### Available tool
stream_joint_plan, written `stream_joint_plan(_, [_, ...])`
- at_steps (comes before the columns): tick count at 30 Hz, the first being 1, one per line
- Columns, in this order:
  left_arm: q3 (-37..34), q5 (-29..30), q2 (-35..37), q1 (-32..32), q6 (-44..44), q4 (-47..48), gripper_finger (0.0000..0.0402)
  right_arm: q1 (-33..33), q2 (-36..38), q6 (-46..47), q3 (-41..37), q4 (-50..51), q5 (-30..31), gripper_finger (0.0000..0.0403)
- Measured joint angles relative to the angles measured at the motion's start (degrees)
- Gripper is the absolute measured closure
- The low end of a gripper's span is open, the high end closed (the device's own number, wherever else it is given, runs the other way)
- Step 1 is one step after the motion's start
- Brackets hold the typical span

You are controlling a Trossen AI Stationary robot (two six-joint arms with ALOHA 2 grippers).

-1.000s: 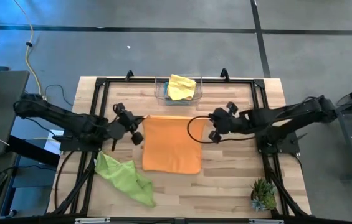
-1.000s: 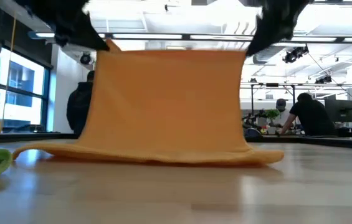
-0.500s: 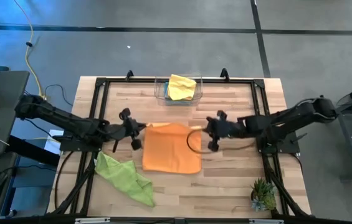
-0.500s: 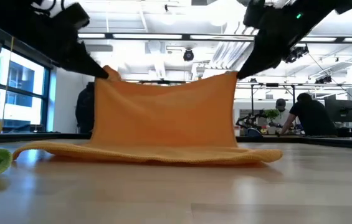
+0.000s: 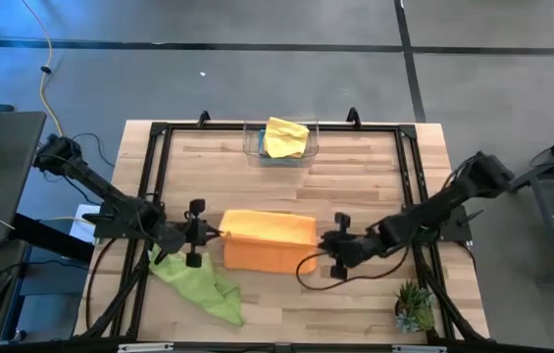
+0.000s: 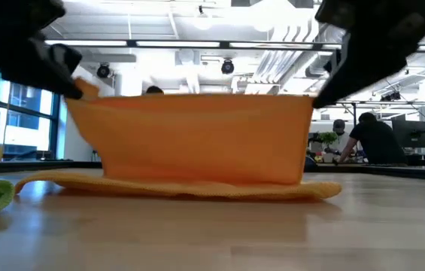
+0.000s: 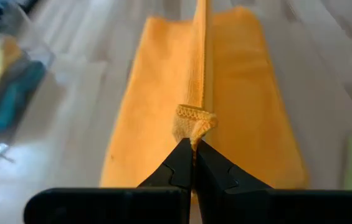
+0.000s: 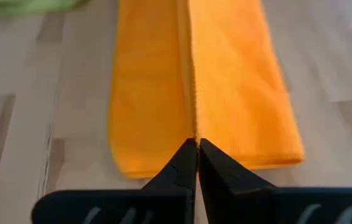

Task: Fold microfiber towels
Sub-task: Fold the orange towel

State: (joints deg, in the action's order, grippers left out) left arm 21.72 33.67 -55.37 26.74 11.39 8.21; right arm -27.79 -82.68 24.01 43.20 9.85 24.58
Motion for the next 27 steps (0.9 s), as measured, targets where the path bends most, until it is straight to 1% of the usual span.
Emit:
stream_joint_plan(4, [-2.6, 0.0, -0.8, 3.2, 3.3, -2.0, 0.0401, -1.1, -5.8, 0.0, 0.0, -4.3, -0.9, 0.0403])
stream_joint_plan(7, [-4.1, 0.1, -2.3, 4.5, 5.0, -4.1, 0.0401, -1.2, -8.6, 0.0, 0.0, -5.1, -2.2, 0.0403])
stream_joint_plan(10, [-4.1, 0.6, -4.7, 5.2, 5.0, -6.7, 0.0401, -1.2, -9.5, -0.2, 0.0, -4.7, -3.6, 0.0403])
stream_joint_plan(13, [-3.9, 1.0, -6.7, 5.2, 3.2, -9.6, 0.0401, -1.2, -8.2, -2.1, 0.0, -3.7, -3.8, 0.0403])
stream_joint_plan(15, [-3.3, 2.2, -7.3, 4.6, 3.0, -9.6, 0.0401, -0.7, -6.3, -3.1, 1.3, -0.3, -3.2, 0.0403])
stream_joint_plan(17, [-2.5, 3.6, -7.6, 3.6, 3.0, -9.8, 0.0401, 0.0, -4.0, -3.7, 3.1, 6.0, -1.1, 0.0403])
stream_joint_plan(21, [-0.6, 8.0, -7.6, 0.4, 0.2, -9.7, 0.0401, 2.7, 0.7, -6.7, 8.4, 19.8, 5.5, 0.0403])
stream_joint_plan(24, [1.1, 12.4, -7.6, -3.6, -2.9, -9.5, 0.0401, 6.4, 3.4, -8.7, 12.0, 27.8, 9.8, 0.0403])
stream_joint_plan(27, [1.7, 16.6, -7.6, -8.9, -5.9, -9.5, 0.0401, 10.7, 4.9, -13.4, 13.7, 29.7, 13.1, 0.0403])
